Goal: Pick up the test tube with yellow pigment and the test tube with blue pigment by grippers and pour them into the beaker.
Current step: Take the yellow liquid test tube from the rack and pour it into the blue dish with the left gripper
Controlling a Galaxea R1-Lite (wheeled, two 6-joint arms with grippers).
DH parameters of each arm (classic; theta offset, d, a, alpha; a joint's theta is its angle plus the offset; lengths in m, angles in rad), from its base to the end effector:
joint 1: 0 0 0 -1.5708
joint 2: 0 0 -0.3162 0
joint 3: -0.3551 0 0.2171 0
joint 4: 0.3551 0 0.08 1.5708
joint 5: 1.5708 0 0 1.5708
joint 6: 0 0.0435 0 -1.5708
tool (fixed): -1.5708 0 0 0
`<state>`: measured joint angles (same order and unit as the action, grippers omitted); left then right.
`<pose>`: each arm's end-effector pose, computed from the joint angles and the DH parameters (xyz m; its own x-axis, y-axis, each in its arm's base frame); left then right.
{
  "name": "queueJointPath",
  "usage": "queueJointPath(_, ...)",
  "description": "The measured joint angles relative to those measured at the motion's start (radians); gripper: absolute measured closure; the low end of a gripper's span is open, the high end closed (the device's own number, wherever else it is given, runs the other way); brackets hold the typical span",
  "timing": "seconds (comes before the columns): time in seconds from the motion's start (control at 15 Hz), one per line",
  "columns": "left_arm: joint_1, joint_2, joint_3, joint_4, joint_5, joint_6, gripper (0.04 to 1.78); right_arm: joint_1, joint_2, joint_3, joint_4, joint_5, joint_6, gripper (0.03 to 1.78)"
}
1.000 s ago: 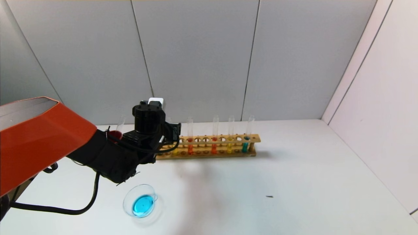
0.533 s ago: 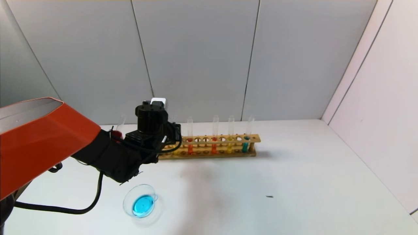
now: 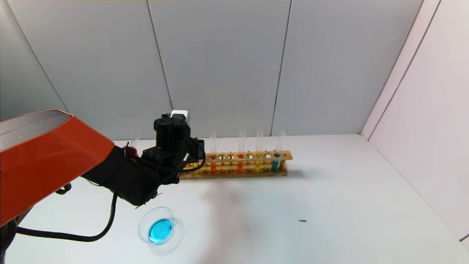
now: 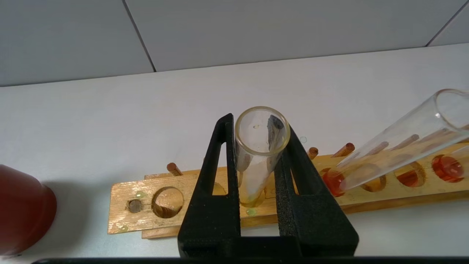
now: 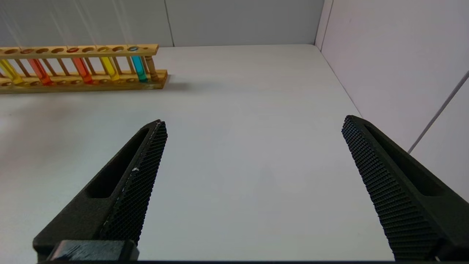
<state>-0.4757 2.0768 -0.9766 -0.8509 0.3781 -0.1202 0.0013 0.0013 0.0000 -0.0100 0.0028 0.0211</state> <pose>0.3892 -0.1824 0.0997 0.9697 -0.0843 -0.2293 0.0805 0.9964 -0.0258 0.0109 0.0001 0.0767 1.0000 0.0041 0.0087 -0.0043 0.9998 0.0211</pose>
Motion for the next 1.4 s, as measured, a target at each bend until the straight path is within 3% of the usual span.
queueJointPath(1.4,-0.001,-0.120,-0.248,0.282,0.020,0.036,1.50,0.000,0.000,0.000,0.000,0.000,0.000,0.07)
